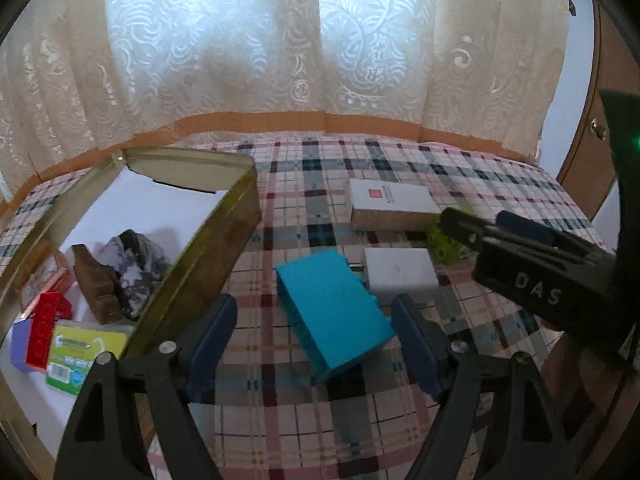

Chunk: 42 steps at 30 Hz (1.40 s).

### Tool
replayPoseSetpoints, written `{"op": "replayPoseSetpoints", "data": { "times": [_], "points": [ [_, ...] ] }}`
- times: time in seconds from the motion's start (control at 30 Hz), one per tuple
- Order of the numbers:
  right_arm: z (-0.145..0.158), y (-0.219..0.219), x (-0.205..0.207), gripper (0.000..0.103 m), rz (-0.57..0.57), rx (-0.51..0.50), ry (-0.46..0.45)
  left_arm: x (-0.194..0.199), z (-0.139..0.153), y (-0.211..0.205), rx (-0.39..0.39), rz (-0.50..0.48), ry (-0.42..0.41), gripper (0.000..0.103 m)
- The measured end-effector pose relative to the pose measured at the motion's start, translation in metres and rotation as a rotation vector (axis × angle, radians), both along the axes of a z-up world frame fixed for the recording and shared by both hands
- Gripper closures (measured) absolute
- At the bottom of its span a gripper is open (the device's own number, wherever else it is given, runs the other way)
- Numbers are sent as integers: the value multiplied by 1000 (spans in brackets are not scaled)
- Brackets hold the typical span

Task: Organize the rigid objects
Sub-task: 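Grasp the green cube with the right tool while the left tool grasps the teal block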

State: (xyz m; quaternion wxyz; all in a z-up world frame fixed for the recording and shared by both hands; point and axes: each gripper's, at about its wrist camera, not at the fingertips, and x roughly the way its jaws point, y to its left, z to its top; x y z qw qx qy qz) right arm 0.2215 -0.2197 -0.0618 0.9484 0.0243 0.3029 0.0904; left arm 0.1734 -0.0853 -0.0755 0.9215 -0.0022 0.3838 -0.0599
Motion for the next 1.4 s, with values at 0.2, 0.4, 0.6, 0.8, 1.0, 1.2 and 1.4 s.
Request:
{"op": "replayPoseSetpoints", "data": {
  "times": [0.2, 0.4, 0.6, 0.8, 1.0, 1.2, 1.4],
  "points": [
    [-7, 1, 10, 32, -17, -8, 55, 11, -10, -4, 26, -27, 38, 28],
    [-16, -2, 19, 32, -26, -9, 126, 26, -15, 7, -21, -10, 80, 60],
    [-19, 1, 23, 56, -5, -10, 146, 29, -16, 6, -25, -26, 78, 61],
    [-17, 4, 22, 57, 10, -19, 127, 28, -16, 6, -27, -30, 74, 61],
    [-16, 2, 12, 57, 9, -25, 116, 25, -14, 8, -30, -30, 60, 61],
    [-16, 10, -3, 57, 15, -81, 106, 20, -12, 9, -26, -28, 43, 61],
    [-16, 17, -11, 57, 25, -109, 96, 13, -10, 11, -23, -30, 24, 61]
  ]
}}
